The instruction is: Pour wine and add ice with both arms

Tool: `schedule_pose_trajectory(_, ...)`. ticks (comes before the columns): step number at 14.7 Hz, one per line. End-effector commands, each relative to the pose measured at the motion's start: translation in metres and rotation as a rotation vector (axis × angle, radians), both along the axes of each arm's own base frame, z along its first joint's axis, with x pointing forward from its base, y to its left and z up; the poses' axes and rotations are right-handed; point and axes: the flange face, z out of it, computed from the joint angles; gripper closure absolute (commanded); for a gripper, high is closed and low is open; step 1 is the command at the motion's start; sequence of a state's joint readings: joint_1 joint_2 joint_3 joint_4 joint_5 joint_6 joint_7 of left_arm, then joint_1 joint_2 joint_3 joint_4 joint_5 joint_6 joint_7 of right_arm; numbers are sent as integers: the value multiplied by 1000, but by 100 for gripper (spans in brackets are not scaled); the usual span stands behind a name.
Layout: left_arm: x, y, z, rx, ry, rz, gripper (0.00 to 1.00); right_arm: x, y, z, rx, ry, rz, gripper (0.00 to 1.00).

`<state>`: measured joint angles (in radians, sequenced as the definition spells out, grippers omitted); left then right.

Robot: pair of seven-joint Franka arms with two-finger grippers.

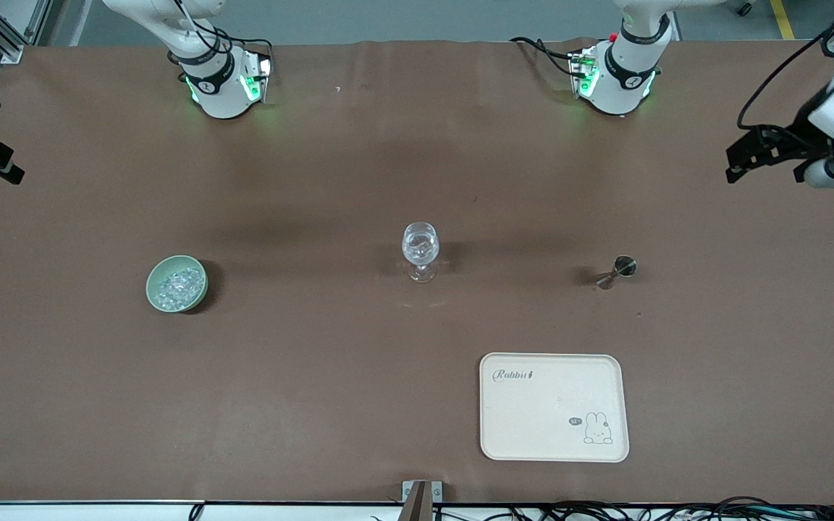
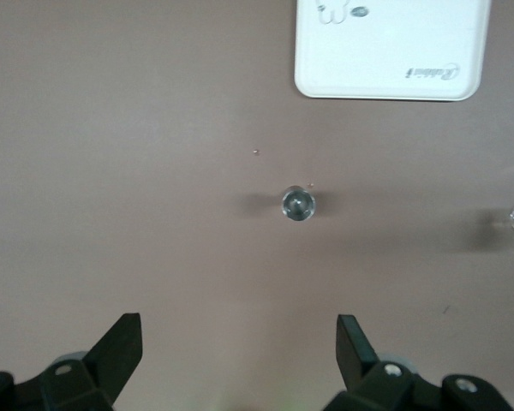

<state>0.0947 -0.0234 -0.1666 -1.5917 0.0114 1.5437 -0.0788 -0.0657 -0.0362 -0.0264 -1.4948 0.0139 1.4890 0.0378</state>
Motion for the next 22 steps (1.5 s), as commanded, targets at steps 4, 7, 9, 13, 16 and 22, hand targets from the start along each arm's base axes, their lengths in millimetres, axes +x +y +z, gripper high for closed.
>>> schedule_pose_trajectory(4,44,61,-99,-29,226,309,0,6,-5,-12,-21,22,20,0)
schedule_pose_trajectory(7,60,73,-161,-101,371,623,0,18,-5,-79,-20,29,23,0)
schedule_pose_trajectory(9,70,87,-207,-182,476,753,0,20,-5,-118,-19,38,26,0)
schedule_pose_trajectory(13,82,125,-294,-344,612,896,5,14,0,-210,-20,29,35,0)
schedule_pose_trajectory(16,88,129,-356,-448,689,968,10,1,17,-287,-24,-19,68,0)
schedule_pose_trajectory(22,76,116,-442,-588,829,1082,18,0,26,-397,-30,-40,118,0)
